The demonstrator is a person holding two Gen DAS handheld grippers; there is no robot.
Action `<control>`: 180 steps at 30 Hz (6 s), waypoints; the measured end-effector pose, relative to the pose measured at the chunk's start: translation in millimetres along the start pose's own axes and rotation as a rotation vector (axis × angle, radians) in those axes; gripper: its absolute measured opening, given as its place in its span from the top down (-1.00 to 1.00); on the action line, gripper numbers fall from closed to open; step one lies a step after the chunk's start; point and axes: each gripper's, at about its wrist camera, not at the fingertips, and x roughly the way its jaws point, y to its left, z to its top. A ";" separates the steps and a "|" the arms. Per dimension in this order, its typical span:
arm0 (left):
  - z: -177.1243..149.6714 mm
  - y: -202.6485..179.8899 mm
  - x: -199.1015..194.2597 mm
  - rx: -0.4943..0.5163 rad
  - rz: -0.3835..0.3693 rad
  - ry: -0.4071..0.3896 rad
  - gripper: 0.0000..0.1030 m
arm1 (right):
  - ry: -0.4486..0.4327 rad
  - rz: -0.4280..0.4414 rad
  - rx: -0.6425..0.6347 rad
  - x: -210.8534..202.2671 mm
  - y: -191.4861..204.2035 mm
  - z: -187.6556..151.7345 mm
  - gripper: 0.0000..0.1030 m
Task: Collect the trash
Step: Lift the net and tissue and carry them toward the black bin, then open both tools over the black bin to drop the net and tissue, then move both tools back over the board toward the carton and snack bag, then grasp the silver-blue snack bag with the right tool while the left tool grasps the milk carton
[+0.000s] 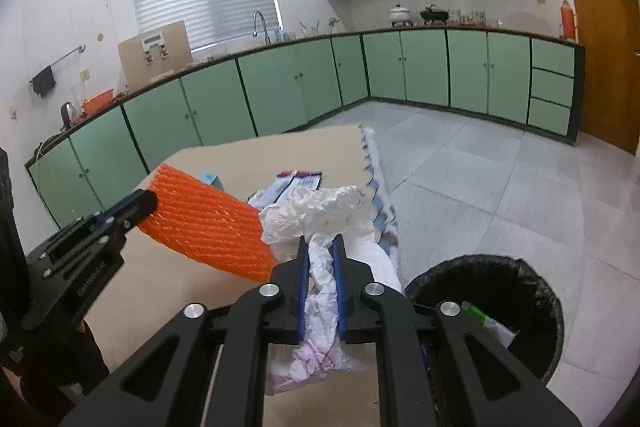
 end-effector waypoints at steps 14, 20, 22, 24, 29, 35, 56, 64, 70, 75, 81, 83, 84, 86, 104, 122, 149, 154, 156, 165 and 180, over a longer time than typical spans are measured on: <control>20.3 -63.5 12.9 0.045 -0.142 -0.028 0.85 | -0.099 -0.115 0.041 -40.4 -46.5 32.9 0.79; 27.1 -102.2 22.4 0.068 -0.210 -0.027 0.85 | -0.126 -0.172 0.070 -57.7 -70.5 34.4 0.79; 27.8 -112.0 23.4 0.082 -0.228 -0.030 0.85 | -0.132 -0.186 0.081 -62.2 -77.7 33.1 0.79; 27.8 -126.5 25.8 0.098 -0.249 -0.031 0.85 | -0.135 -0.203 0.095 -66.0 -88.1 32.5 0.79; 27.1 -163.7 40.1 0.118 -0.296 -0.005 0.85 | -0.133 -0.247 0.118 -73.4 -117.6 29.5 0.79; 20.9 -204.6 70.0 0.157 -0.331 0.065 0.85 | -0.089 -0.293 0.181 -64.3 -166.6 18.0 0.79; 4.6 -246.8 141.1 0.172 -0.370 0.244 0.21 | 0.083 -0.350 0.254 11.4 -241.5 -18.1 0.56; 15.7 -224.2 136.3 0.126 -0.345 0.220 0.11 | 0.142 -0.378 0.233 20.3 -233.0 -32.4 -0.44; 23.8 -190.6 121.7 0.088 -0.309 0.186 -0.07 | 0.098 -0.369 0.243 7.9 -212.5 -24.8 -0.62; 27.0 -145.7 95.6 0.080 -0.235 0.113 -0.31 | 0.030 -0.337 0.225 1.3 -180.8 -5.7 -0.69; 33.8 -76.9 78.8 0.045 -0.106 0.066 -0.42 | -0.027 -0.268 0.150 13.0 -122.8 24.3 -0.79; 35.3 -50.5 75.5 0.031 -0.053 0.056 -0.43 | -0.030 -0.237 0.121 23.4 -100.1 32.1 -0.81; 36.9 -40.6 74.7 0.027 -0.032 0.052 -0.44 | -0.030 -0.228 0.111 27.8 -92.0 34.3 -0.82; 39.6 -14.5 72.1 0.016 0.025 0.043 -0.45 | -0.025 -0.203 0.091 39.9 -73.4 39.3 -0.82; 34.9 108.7 78.7 -0.052 0.264 0.079 -0.45 | 0.071 -0.115 -0.028 159.3 45.1 47.9 -0.81; 18.8 132.7 104.2 -0.062 0.256 0.177 -0.45 | 0.226 -0.172 -0.024 202.5 50.2 36.9 -0.80; 11.4 125.7 139.3 -0.037 0.231 0.345 -0.47 | 0.227 -0.053 -0.026 202.0 51.5 34.3 0.65; 6.8 128.0 153.1 -0.038 0.225 0.420 -0.31 | 0.221 -0.046 -0.020 200.9 48.0 35.2 0.65; 6.6 130.4 154.7 -0.047 0.225 0.427 -0.28 | 0.220 -0.045 -0.015 200.9 46.9 35.4 0.65; 7.4 131.2 147.5 -0.050 0.204 0.399 -0.14 | 0.216 -0.048 -0.022 200.3 46.2 36.0 0.65; 6.1 111.0 110.0 -0.079 0.139 0.323 0.03 | 0.181 -0.046 -0.017 177.5 39.5 38.0 0.65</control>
